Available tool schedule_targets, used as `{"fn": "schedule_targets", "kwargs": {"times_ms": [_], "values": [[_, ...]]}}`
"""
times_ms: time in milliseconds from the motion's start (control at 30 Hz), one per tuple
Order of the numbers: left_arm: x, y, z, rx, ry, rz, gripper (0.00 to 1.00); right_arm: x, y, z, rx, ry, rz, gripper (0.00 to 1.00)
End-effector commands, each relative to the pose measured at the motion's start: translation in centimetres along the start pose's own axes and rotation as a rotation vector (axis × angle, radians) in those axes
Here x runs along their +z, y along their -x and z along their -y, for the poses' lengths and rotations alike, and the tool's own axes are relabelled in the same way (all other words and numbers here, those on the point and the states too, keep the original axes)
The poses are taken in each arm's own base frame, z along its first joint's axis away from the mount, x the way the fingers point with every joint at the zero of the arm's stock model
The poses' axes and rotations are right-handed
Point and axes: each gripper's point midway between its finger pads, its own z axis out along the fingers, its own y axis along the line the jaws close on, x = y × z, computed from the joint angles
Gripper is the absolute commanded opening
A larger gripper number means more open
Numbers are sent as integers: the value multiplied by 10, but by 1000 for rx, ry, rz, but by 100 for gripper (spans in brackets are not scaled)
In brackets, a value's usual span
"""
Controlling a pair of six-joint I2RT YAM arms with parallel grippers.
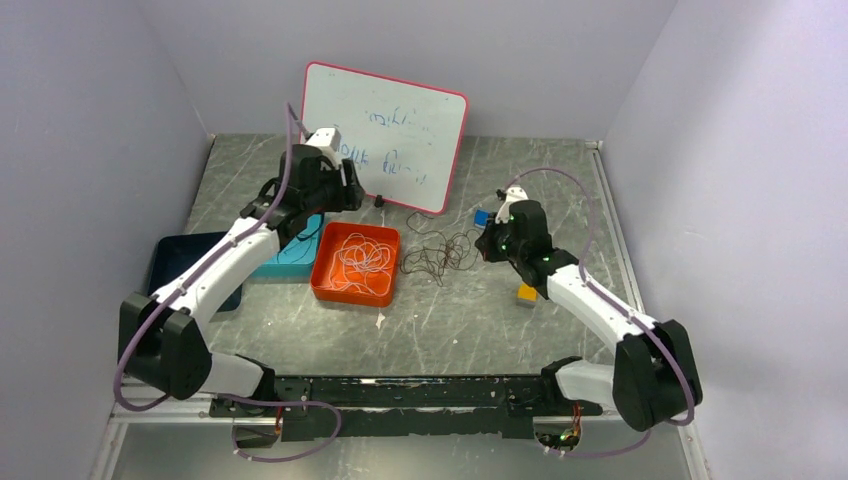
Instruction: Untangle the cables
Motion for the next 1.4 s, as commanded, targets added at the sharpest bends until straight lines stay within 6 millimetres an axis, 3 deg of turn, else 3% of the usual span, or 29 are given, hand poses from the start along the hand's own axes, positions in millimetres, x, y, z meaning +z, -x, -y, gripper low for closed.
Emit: {"fn": "schedule_targets", "kwargs": {"times_ms": [0,300,600,1067,1133,1367], "values": [[10,19,55,21,-152,51,65,-19,27,-9,-54,10,45,0],[41,-10,163,70,-406,17,65,-43,57,-19,-46,19,86,0],[54,-46,214,119,-558,15,65,-53,74,-36,21,82,121,0],[80,-114,229,157,-577,-111,62,-88,125,-42,46,51,251,0],[84,-125,229,162,-572,-131,62,-101,146,-46,41,52,305,0],[97,-155,221,158,-553,-190,60,-137,186,-47,10,9,419,0]]}}
